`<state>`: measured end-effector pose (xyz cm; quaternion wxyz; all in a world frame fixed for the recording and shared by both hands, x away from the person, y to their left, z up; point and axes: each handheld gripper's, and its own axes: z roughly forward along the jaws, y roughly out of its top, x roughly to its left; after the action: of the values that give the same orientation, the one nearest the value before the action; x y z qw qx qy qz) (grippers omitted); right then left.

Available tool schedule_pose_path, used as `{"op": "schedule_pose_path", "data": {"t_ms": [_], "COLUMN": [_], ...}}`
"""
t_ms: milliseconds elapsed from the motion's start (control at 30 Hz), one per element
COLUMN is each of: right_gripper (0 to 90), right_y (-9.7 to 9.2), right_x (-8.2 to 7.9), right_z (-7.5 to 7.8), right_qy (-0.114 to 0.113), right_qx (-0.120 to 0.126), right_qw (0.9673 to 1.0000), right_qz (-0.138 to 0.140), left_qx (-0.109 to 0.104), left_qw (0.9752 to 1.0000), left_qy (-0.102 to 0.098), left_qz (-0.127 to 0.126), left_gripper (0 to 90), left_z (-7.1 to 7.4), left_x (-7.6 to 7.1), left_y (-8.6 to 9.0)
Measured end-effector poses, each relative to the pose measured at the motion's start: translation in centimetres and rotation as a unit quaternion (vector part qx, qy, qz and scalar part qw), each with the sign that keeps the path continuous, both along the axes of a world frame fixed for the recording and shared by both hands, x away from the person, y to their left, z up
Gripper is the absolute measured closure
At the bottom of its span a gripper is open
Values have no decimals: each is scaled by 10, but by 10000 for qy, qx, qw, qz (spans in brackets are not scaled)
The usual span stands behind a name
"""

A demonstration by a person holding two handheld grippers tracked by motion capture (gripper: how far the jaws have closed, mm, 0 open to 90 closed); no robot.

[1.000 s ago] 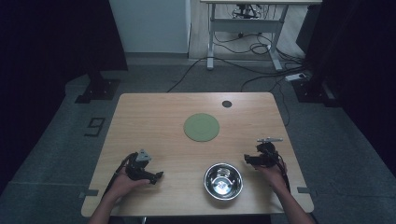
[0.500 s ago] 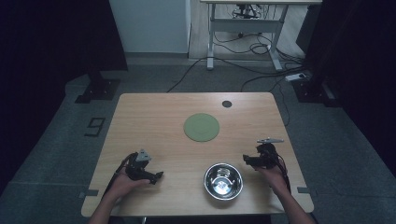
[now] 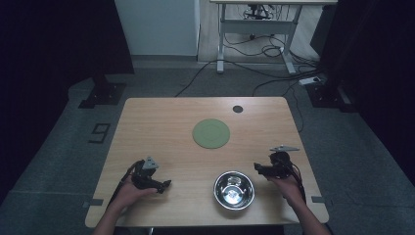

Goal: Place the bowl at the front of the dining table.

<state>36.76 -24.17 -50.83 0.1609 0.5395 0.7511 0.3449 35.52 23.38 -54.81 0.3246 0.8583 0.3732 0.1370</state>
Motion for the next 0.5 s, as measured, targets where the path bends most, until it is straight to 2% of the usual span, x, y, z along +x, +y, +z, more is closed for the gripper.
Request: {"op": "schedule_pose_path", "data": {"t_ms": [500], "right_gripper": [234], "right_y": [12], "right_x": [-6], "right_z": [0], "right_qy": [41], "right_qx": [-26], "right_qw": [9996], "right_qz": [267], "left_qx": [-1], "left_qw": [10000], "left_qy": [-1], "left_qz": [0], "left_gripper": [1], "left_z": [0], "left_x": [0], "left_y": [0]}}
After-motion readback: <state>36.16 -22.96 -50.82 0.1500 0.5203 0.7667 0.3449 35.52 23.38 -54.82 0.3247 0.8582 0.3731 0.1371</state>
